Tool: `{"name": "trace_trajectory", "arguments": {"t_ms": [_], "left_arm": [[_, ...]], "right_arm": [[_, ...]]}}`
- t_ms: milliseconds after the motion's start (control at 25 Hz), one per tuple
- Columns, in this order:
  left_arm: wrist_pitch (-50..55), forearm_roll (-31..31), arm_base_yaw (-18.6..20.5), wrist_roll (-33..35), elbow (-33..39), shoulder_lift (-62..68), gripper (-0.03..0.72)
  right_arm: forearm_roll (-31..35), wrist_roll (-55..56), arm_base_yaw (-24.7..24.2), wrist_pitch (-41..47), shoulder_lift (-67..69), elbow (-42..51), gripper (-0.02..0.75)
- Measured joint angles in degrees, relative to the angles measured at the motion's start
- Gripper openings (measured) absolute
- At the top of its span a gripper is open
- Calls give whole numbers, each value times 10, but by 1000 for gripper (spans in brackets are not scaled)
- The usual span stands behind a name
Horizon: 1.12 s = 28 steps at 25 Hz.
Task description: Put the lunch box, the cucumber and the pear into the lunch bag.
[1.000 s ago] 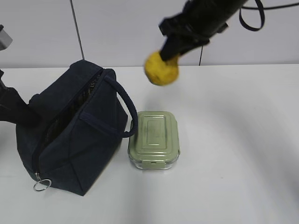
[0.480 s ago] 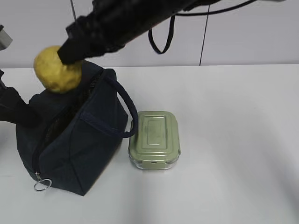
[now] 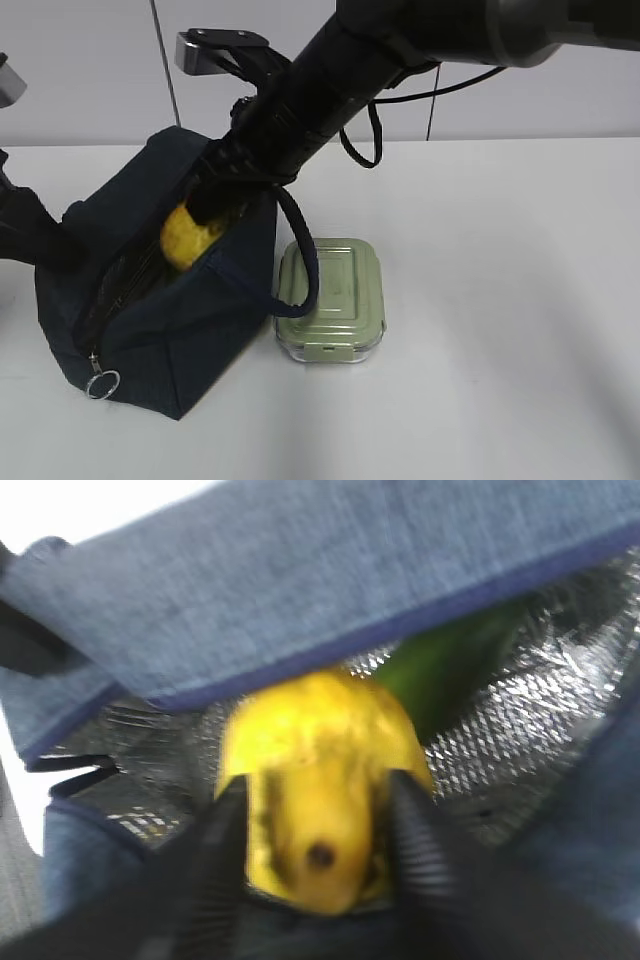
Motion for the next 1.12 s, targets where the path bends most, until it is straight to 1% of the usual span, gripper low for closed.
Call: {"name": "trace_trajectory", "arguments": {"t_ms": [40, 80, 120, 160, 240, 320, 400, 480, 560, 600, 680, 760, 880, 1000, 1120], "left_arm": [[0, 0, 0, 0, 0, 0, 1], [0, 0, 0, 0, 0, 0, 1], [0, 0, 0, 0, 0, 0, 1], [-1, 0, 0, 0, 0, 0, 1], [-1, 0, 0, 0, 0, 0, 1], [-1, 0, 0, 0, 0, 0, 1], [-1, 1, 0, 0, 0, 0, 1], [-1, 1, 0, 0, 0, 0, 1], [-1, 1, 0, 0, 0, 0, 1], [-1, 1, 0, 0, 0, 0, 1], [-1, 1, 0, 0, 0, 0, 1], [-1, 1, 0, 0, 0, 0, 1], [-1, 1, 0, 0, 0, 0, 1], [-1, 1, 0, 0, 0, 0, 1], [-1, 1, 0, 0, 0, 0, 1]], "right_arm": [[9, -8, 0, 3, -1, 0, 468], [16, -14, 0, 3, -4, 0, 539], [17, -16, 0, 3, -9, 0, 575], [16, -17, -1, 3, -17, 0, 592], [3, -8, -8, 3, -38, 0, 585], [-24, 34, -26, 4, -60, -1, 557], [-63, 95, -52, 14, -71, 1, 545], [-94, 135, -89, 26, -72, 23, 539], [-97, 157, -125, 35, -72, 64, 538], [-89, 159, -145, 35, -72, 93, 538], [-56, 149, -180, 30, -72, 151, 538], [10, 110, -212, 22, -72, 214, 538], [114, 26, -243, 16, -72, 285, 552], [198, -46, -252, 11, -62, 316, 591], [260, -84, -252, 10, -40, 320, 601]]}}
